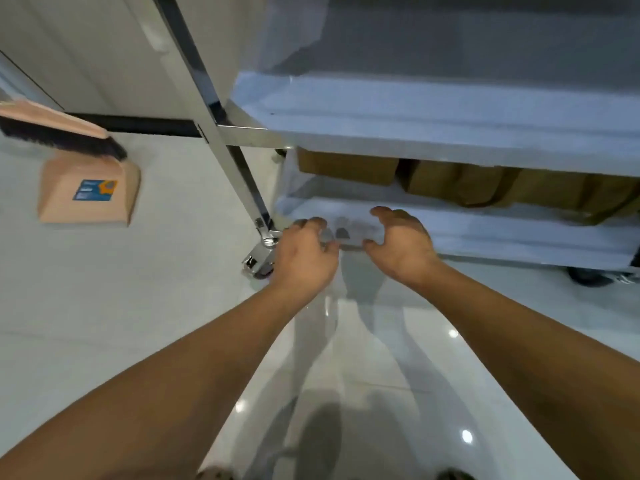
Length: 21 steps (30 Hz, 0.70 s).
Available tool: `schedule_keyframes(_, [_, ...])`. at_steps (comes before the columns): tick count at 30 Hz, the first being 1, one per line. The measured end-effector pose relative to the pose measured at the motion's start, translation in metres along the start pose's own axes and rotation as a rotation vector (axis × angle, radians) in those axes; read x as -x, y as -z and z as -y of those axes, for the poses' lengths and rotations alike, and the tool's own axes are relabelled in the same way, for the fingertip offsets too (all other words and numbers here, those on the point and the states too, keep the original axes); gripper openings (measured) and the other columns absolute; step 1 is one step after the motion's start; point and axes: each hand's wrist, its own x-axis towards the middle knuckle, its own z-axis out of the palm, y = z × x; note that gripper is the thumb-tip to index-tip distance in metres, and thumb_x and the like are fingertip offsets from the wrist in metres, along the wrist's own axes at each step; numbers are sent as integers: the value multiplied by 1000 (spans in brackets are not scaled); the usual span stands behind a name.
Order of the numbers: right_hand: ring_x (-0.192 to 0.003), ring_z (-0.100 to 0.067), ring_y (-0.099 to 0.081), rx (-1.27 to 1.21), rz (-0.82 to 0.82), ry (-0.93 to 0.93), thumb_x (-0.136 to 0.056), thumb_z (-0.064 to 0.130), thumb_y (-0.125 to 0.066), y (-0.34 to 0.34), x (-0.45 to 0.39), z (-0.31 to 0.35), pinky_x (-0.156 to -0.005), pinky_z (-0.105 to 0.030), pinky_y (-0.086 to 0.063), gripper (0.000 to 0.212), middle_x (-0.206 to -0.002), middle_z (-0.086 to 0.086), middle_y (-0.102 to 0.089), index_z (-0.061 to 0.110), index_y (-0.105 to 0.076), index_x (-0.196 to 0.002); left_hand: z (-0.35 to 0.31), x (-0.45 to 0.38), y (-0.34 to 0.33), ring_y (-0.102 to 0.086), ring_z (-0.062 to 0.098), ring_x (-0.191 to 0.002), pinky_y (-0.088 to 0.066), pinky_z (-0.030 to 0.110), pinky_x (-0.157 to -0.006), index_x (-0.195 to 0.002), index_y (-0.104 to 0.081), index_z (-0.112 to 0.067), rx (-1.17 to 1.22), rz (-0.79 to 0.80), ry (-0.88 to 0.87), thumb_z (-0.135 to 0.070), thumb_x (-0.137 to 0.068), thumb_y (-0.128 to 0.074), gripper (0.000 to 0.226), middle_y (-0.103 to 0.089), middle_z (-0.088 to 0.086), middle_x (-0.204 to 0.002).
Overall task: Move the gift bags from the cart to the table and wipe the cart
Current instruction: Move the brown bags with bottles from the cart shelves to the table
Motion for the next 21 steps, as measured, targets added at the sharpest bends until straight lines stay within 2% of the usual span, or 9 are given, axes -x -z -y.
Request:
schedule_keyframes(3, [-128, -31, -53, 52, -99, 45, -94, 35, -62, -25, -43, -7, -103, -38, -47, 57, -142, -9, -55, 24, -45, -147, 5, -55, -21, -63, 29, -112, -50, 35, -97, -122, -66, -8, 28, -68, 6, -19, -97, -56, 29, -65, 12, -121])
schedule_keyframes(6, [-124, -29, -54, 85, -187, 103, -94, 30, -64, -42, -67, -6, -100, -38, -48, 56, -138, -9, -56, 22, -45, -146, 12, -76, -36, -57, 23, -123, -46, 30, -102, -135, -59, -20, 83, -226, -67, -27, -99, -60, 37, -59, 2, -137])
schedule_keyframes(9, [-118, -33, -55, 98, -273, 129, -96, 28, -62, -45, -75, -1, -96, -41, -49, 49, -130, -13, -56, 19, -46, -141, 16, -84, -39, -56, 22, -123, -44, 28, -97, -137, -58, -23, 130, -210, -86, -27, -99, -62, 39, -58, -1, -138])
schedule_keyframes(12, [-103, -32, -62, 113, -406, 124, -98, 24, -59, -35, -73, 16, -86, -43, -54, 31, -114, -14, -60, 13, -54, -126, 17, -92, -30, -60, 25, -116, -50, 35, -100, -134, -59, -23, 297, -191, 24, -24, -96, -63, 39, -62, 2, -131])
schedule_keyframes(13, [-103, -33, -62, 146, -422, 114, -98, 24, -58, -30, -72, 22, -84, -42, -54, 30, -118, -14, -59, 11, -54, -126, 18, -92, -27, -61, 25, -114, -51, 37, -100, -134, -59, -23, 355, -181, 77, -23, -95, -63, 39, -63, 2, -129])
schedule_keyframes(16, [-119, -36, -52, 236, -360, 64, -98, 29, -58, -13, -79, 29, -92, -41, -48, 57, -139, -17, -44, 13, -35, -148, 19, -90, -24, -61, 26, -113, -52, 38, -99, -137, -54, -25, 458, -137, 115, -23, -93, -64, 45, -62, 3, -131])
schedule_keyframes(17, [-115, -33, -53, 219, -338, 35, -98, 30, -58, -7, -83, 29, -88, -38, -47, 53, -127, -14, -50, 13, -39, -145, 19, -90, -21, -60, 24, -114, -52, 34, -96, -140, -52, -26, 479, -140, 104, -23, -93, -64, 48, -59, 1, -134])
schedule_keyframes(19, [-87, -22, -56, 111, -272, -30, -100, 31, -57, 4, -89, 28, -73, -31, -43, 32, -91, -2, -53, 12, -57, -126, 20, -94, -10, -55, 19, -107, -44, 27, -84, -142, -48, -24, 535, -148, 79, -23, -95, -63, 50, -55, -2, -132])
schedule_keyframes(21, [-84, -22, -54, 85, -291, -12, -99, 28, -58, 7, -89, 26, -73, -32, -43, 28, -87, -2, -53, 11, -60, -122, 21, -100, -2, -49, 16, -101, -39, 25, -81, -146, -44, -23, 638, -157, 88, -24, -97, -62, 53, -52, -5, -123])
